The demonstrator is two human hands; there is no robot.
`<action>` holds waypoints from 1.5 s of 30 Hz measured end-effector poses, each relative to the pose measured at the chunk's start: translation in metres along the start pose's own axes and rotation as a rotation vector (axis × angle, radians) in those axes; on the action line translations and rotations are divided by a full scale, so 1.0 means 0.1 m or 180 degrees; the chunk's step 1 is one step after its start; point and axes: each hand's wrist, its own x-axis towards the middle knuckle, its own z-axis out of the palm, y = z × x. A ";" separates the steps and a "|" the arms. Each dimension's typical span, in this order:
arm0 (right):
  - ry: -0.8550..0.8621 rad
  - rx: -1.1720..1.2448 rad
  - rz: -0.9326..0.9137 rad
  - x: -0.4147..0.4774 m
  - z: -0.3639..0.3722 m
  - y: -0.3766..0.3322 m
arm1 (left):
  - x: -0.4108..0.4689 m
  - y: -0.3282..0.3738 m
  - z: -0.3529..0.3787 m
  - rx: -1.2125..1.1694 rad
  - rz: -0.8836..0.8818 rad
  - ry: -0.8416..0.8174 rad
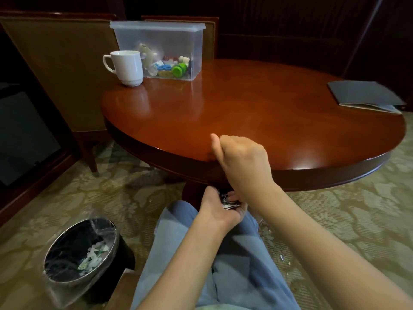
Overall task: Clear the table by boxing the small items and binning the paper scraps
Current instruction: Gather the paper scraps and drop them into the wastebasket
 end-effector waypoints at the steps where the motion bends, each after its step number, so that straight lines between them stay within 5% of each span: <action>1: -0.0130 -0.0035 0.0050 0.04 -0.02 0.00 | -0.02 -0.01 0.01 -0.0011 -0.0028 -0.0016; 7: -0.1670 0.0730 0.0944 0.29 -0.01 0.07 | 0.00 -0.03 0.01 -0.0355 -0.0364 -0.0122; 10: -0.1688 0.1422 0.1808 0.47 0.03 0.22 | 0.07 -0.06 -0.01 -0.0604 -0.0398 -0.0125; 14: -0.1382 0.3055 0.4127 0.59 0.11 0.44 | 0.09 -0.11 -0.03 -0.0858 -0.0530 -0.0247; 17: -0.1025 0.4243 0.4873 0.62 0.06 0.53 | 0.11 -0.13 -0.03 -0.0948 -0.0602 -0.0220; 23: -0.1519 0.3566 0.4380 0.52 -0.10 0.62 | 0.14 -0.20 -0.01 -0.0922 -0.0775 -0.0142; 30: -0.0745 0.4487 0.4845 0.42 -0.28 0.59 | 0.16 -0.33 -0.02 -0.0414 -0.1231 -0.0469; 45: -0.2003 0.4662 0.3768 0.47 -0.24 0.20 | 0.12 -0.22 0.07 -0.0003 -0.0651 -0.0550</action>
